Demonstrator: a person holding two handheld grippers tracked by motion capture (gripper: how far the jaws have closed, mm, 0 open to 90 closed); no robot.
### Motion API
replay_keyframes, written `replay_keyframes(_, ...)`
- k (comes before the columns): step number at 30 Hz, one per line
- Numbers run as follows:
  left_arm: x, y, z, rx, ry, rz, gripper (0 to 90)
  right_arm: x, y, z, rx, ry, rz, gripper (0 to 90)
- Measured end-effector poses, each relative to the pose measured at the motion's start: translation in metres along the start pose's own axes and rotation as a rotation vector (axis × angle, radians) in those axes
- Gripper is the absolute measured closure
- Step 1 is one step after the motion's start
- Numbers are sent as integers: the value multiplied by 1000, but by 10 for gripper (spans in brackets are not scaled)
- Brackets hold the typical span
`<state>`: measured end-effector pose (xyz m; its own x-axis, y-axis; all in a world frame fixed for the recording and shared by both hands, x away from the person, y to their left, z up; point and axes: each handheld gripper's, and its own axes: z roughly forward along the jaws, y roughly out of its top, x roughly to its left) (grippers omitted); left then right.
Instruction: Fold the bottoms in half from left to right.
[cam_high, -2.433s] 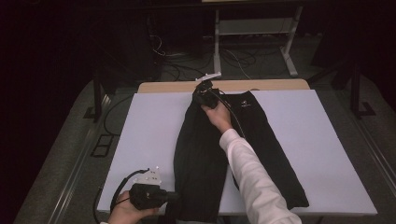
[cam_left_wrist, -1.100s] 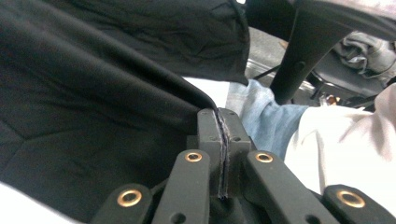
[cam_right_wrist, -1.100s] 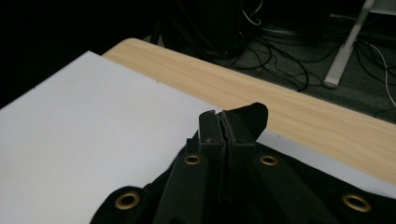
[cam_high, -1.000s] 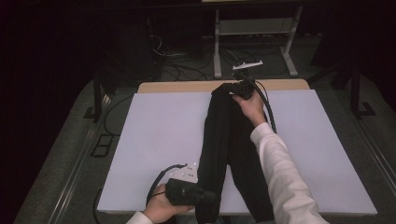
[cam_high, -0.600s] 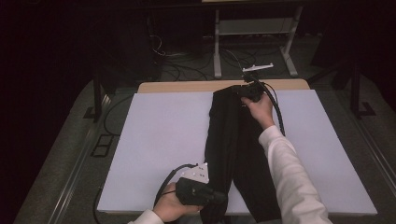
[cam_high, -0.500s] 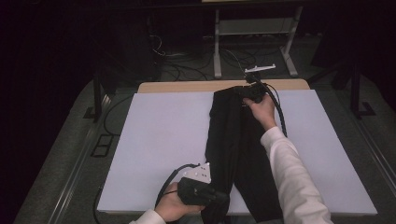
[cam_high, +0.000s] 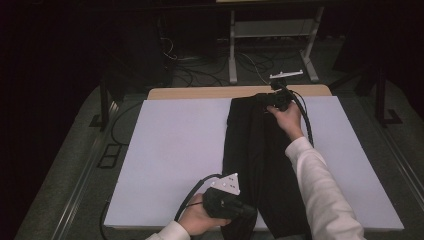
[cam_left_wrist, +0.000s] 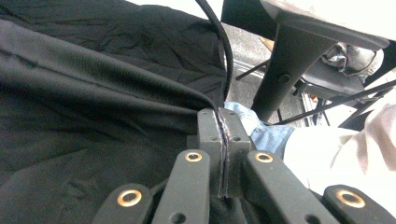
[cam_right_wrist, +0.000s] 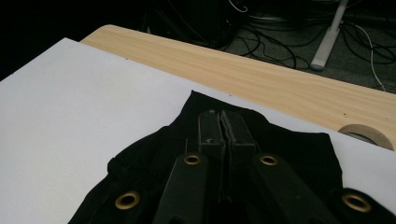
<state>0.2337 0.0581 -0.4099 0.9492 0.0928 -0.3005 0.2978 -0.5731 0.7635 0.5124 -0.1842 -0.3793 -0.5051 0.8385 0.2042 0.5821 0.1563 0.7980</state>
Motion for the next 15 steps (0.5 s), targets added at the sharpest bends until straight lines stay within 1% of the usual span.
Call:
replay_keyframes(2, -1, 2, 3, -1, -1, 5, 883, -2, -1, -1, 5, 8, 1, 865)
replay_keyframes(4, -2, 4, 6, -8, -2, 10, 883, -5, -2, -3, 11, 7, -6, 865)
replay_keyframes(5, -3, 5, 8, -16, -4, 7, 883, -7, -3, -3, 13, 7, -8, 865)
replay_keyframes(10, -3, 7, 16, -8, -7, 3, 883, -14, -3, -8, 13, 13, -14, 865)
replay_keyframes(12, -3, 10, 19, -8, -7, 1, 883, -16, -4, -9, 13, 19, -14, 865)
replay_keyframes(15, -3, 15, 24, -14, -12, -4, 884, -21, -4, -8, 19, 26, -26, 864)
